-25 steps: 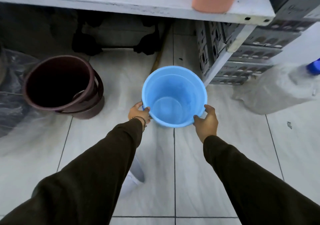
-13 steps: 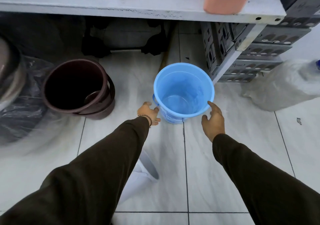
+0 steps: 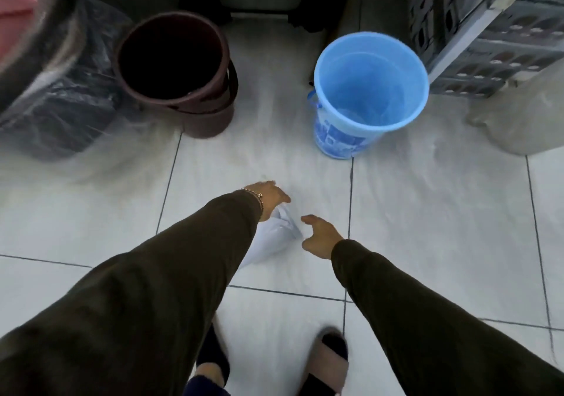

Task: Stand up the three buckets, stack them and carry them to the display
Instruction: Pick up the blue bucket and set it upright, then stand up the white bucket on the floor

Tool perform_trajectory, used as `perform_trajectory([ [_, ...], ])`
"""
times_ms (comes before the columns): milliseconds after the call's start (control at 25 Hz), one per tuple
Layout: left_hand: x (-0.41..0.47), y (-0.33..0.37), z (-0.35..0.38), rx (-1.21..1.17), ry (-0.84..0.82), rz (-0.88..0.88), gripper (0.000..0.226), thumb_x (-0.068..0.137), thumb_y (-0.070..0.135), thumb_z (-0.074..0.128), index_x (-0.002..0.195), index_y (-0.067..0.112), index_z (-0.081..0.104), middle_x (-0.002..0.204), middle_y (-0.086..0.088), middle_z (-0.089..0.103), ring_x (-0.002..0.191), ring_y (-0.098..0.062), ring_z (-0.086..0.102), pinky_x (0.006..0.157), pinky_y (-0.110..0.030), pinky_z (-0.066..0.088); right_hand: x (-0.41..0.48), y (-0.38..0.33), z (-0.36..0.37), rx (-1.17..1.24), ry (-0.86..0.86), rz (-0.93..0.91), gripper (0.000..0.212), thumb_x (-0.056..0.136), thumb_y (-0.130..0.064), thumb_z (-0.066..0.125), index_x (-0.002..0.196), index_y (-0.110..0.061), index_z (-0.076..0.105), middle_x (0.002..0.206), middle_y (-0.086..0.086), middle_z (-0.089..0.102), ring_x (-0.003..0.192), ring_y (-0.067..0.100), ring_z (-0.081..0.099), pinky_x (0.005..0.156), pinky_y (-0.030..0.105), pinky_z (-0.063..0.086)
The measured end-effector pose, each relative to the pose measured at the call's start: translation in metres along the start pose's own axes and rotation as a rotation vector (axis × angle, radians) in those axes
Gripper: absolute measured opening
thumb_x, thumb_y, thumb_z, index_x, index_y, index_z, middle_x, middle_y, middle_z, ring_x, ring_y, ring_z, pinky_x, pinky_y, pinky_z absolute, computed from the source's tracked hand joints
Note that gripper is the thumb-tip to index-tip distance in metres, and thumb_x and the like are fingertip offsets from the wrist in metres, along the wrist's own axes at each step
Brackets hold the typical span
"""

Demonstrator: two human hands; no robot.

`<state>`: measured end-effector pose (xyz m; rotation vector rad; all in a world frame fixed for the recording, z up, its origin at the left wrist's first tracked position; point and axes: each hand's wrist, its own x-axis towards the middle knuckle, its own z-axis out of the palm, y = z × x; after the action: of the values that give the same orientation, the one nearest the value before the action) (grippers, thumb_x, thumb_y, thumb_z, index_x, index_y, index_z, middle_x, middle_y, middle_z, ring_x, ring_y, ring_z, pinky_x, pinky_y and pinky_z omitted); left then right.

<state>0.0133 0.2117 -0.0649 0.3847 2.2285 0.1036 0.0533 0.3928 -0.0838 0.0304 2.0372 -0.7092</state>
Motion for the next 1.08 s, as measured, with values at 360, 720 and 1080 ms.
perform_trajectory([
  [360, -0.056, -0.050, 0.011, 0.232, 0.133, 0.122, 0.030, 0.088, 0.012, 0.052, 0.114, 0.024, 0.059, 0.121, 0.001, 0.060, 0.108, -0.029, 0.062, 0.078, -0.034, 0.045, -0.006, -0.018, 0.051, -0.280, 0.348, -0.546, 0.006, 0.089, -0.015, 0.053, 0.084, -0.013, 0.053, 0.091, 0.005, 0.055, 0.076, 0.024, 0.056, 0.063, 0.031, 0.045],
  [720, -0.059, -0.044, 0.071, 0.109, 0.251, -0.166, 0.032, 0.091, -0.001, 0.047, 0.117, 0.013, 0.057, 0.119, -0.009, 0.061, 0.106, -0.033, 0.066, 0.081, -0.040, 0.053, 0.005, -0.052, 0.030, -1.165, 0.255, -0.681, 0.019, 0.063, 0.004, 0.077, 0.074, -0.012, 0.073, 0.084, 0.008, 0.064, 0.063, 0.028, 0.064, 0.050, 0.031, 0.051],
  [1080, -0.084, -0.045, 0.056, -0.151, 0.321, -0.209, 0.054, 0.085, -0.001, 0.047, 0.134, 0.021, 0.050, 0.135, -0.003, 0.053, 0.124, -0.025, 0.055, 0.092, -0.040, 0.054, -0.021, -0.019, -0.017, -0.650, 0.353, -0.570, 0.027, 0.086, -0.012, 0.060, 0.109, -0.023, 0.067, 0.140, -0.001, 0.055, 0.120, 0.022, 0.055, 0.101, 0.034, 0.051],
])
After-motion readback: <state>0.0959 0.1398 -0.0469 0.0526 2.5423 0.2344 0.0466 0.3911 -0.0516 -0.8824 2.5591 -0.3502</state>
